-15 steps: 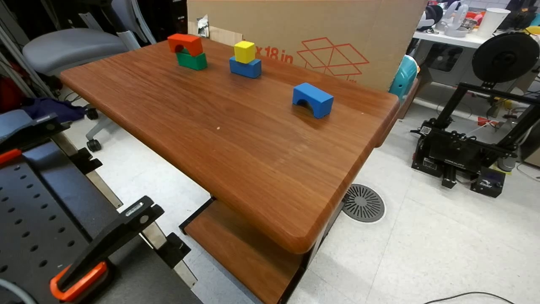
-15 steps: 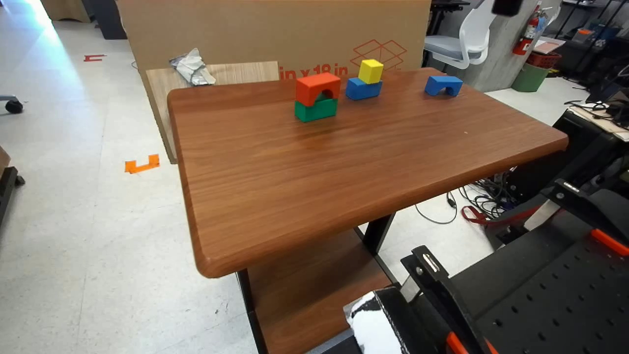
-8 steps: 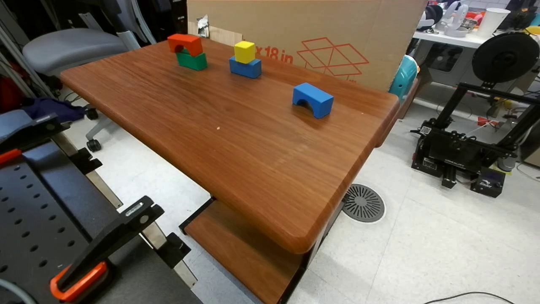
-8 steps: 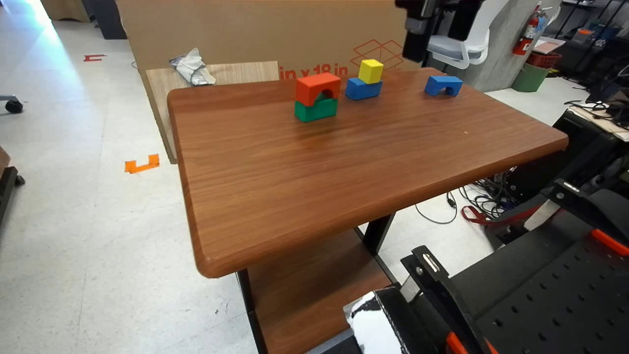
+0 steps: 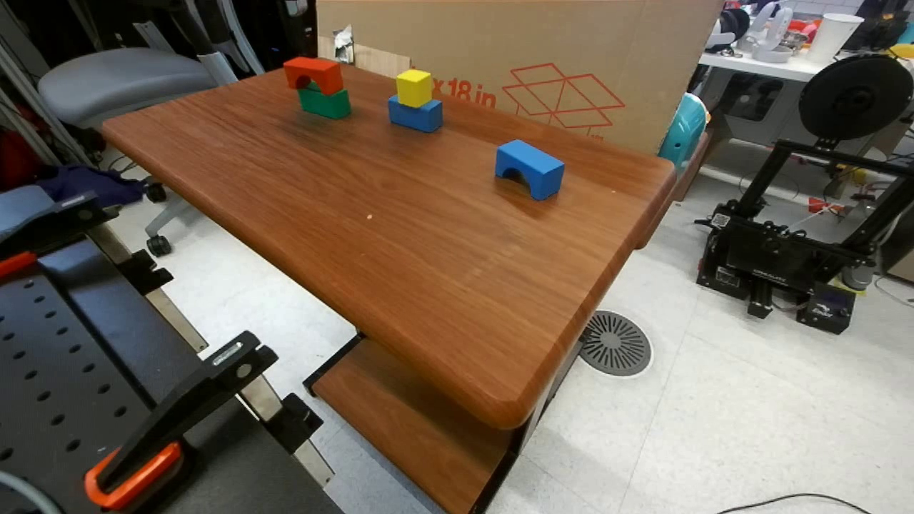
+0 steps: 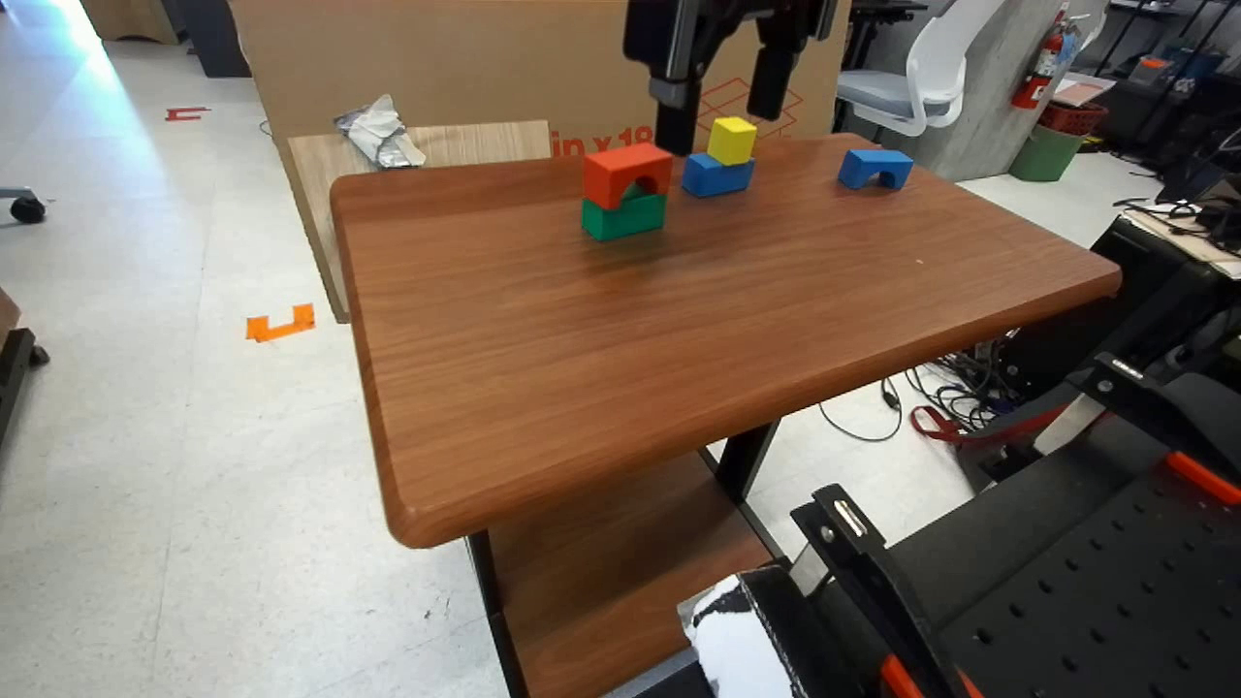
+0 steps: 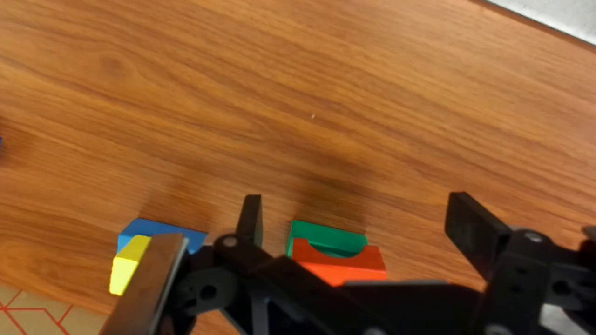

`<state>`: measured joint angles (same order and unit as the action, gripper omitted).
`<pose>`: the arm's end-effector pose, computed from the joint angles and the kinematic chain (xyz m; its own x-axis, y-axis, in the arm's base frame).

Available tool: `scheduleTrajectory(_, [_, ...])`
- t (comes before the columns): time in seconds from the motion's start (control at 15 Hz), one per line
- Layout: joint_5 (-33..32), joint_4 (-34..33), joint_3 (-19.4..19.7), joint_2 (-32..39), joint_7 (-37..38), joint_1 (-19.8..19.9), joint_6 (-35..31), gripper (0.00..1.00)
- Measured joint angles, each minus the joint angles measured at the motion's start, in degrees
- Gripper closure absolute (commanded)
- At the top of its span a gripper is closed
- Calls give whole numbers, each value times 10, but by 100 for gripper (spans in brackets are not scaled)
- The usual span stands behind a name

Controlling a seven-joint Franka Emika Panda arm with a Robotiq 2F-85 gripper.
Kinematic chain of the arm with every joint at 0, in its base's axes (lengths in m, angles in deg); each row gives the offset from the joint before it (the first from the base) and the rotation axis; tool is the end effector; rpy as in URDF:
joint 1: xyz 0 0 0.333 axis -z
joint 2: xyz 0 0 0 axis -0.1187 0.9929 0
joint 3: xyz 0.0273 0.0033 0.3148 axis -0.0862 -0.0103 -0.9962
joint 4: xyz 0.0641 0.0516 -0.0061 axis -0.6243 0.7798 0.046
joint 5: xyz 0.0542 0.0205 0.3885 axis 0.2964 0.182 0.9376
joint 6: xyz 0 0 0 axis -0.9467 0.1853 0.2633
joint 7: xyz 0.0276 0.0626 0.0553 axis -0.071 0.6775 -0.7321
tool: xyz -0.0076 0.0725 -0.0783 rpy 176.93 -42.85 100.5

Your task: Put the orange block on top of the blue block on the far right

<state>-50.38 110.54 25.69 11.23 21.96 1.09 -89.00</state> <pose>0.5425 0.1164 0.2526 0.9216 0.3881 0.0047 0.3871 -0.9199 0.0627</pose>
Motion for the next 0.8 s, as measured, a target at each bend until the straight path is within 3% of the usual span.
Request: scheduleTrajectory(0.8, [0, -88, 1, 85, 26, -8, 2, 0])
